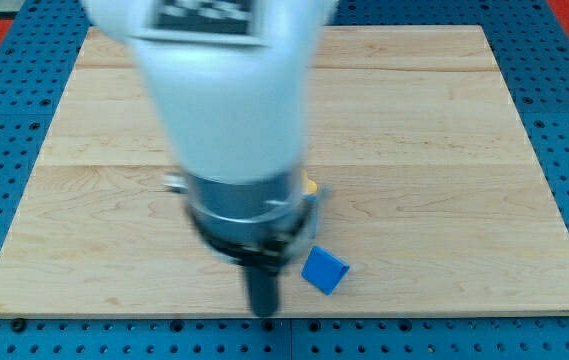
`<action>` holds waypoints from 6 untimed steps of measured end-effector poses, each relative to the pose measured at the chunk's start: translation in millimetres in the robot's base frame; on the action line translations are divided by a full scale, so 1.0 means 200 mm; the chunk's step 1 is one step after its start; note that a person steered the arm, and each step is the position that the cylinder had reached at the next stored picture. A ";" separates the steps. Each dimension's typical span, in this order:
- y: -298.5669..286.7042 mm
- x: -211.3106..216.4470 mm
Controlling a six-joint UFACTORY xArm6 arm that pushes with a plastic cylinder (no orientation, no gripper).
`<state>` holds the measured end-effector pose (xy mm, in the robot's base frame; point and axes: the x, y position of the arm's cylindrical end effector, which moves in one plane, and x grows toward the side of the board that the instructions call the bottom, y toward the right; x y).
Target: Push the blue triangle into the blue cube
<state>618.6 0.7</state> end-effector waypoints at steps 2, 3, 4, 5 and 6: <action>0.17 -0.10; 0.03 -0.25; 0.19 -0.37; 0.39 -0.51; 0.36 -0.73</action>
